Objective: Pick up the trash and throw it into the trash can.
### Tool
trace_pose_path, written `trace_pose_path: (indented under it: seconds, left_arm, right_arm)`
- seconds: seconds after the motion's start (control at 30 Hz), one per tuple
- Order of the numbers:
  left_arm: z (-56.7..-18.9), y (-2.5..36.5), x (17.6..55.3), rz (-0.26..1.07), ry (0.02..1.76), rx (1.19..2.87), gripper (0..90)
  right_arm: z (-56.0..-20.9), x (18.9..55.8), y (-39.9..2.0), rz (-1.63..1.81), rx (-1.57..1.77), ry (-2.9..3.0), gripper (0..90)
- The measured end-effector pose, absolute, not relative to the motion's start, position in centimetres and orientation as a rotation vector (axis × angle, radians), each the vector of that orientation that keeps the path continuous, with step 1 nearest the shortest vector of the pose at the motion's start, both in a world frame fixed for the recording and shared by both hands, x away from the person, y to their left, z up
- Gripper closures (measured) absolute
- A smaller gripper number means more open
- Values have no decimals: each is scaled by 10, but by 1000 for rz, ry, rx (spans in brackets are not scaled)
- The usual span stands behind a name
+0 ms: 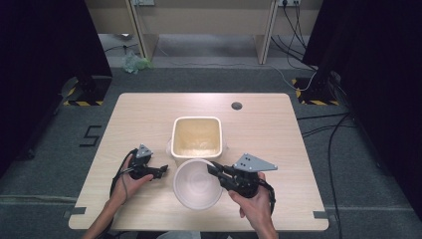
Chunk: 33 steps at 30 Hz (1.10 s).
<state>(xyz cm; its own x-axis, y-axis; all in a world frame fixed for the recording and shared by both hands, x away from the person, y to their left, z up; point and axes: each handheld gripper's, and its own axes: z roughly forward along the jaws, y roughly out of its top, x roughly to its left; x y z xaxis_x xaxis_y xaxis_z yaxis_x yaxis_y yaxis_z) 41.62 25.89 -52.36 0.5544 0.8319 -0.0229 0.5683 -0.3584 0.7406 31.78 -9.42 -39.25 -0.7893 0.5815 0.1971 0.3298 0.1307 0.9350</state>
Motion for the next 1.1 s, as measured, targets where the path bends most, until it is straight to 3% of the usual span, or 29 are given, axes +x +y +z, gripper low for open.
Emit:
trace_pose_path:
  seconds: [0.57,1.1]
  left_arm:
    - [-524,259,416,469,1122,2069,113]
    - [-524,259,416,468,1123,2069,113]
  right_arm:
    - [-350,341,-91,1716,849,2177,833]
    - [-332,379,-90,1714,918,2145,833]
